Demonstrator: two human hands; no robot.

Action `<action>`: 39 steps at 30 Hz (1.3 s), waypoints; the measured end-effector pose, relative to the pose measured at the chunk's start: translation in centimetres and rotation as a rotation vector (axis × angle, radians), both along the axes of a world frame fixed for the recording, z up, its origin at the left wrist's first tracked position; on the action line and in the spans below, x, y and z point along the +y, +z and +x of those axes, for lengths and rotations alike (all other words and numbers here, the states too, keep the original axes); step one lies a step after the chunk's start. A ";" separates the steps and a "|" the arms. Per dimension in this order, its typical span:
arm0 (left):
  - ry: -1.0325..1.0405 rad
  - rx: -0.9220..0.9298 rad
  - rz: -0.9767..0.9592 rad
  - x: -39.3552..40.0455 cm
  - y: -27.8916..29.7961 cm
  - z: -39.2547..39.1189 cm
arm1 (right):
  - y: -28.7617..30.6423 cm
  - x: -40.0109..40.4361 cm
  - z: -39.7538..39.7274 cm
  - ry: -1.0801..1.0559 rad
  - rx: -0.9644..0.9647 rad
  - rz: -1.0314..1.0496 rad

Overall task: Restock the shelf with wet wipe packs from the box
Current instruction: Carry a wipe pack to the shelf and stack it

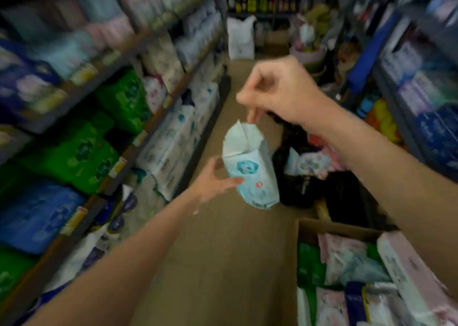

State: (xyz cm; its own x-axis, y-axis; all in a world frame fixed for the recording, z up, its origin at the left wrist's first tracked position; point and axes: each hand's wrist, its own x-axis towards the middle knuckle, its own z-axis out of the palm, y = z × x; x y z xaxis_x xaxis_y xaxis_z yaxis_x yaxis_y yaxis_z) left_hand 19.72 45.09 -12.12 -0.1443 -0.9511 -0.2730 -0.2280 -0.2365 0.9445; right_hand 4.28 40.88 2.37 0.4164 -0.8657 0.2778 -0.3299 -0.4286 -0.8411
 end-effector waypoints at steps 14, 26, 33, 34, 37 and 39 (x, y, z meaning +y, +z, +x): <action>0.182 -0.440 0.183 6.9 -9.0 18.6 | -15.6 3.9 13.9 -0.104 0.812 0.277; 0.228 -0.472 0.252 3.4 -19.0 19.4 | -32.0 1.1 15.3 -0.007 0.901 0.486; 0.177 -0.556 0.250 -1.9 -42.5 22.2 | -60.9 -1.6 19.5 0.140 1.010 0.540; 0.165 -0.559 0.261 -2.1 -46.1 22.7 | -64.9 -1.8 20.2 0.165 1.019 0.491; 0.111 -0.594 0.287 -2.3 -55.8 24.0 | -75.3 -1.8 22.4 0.241 1.115 0.337; 0.064 -0.603 0.319 -1.6 -60.9 24.3 | -81.1 -0.7 23.6 0.397 1.301 0.218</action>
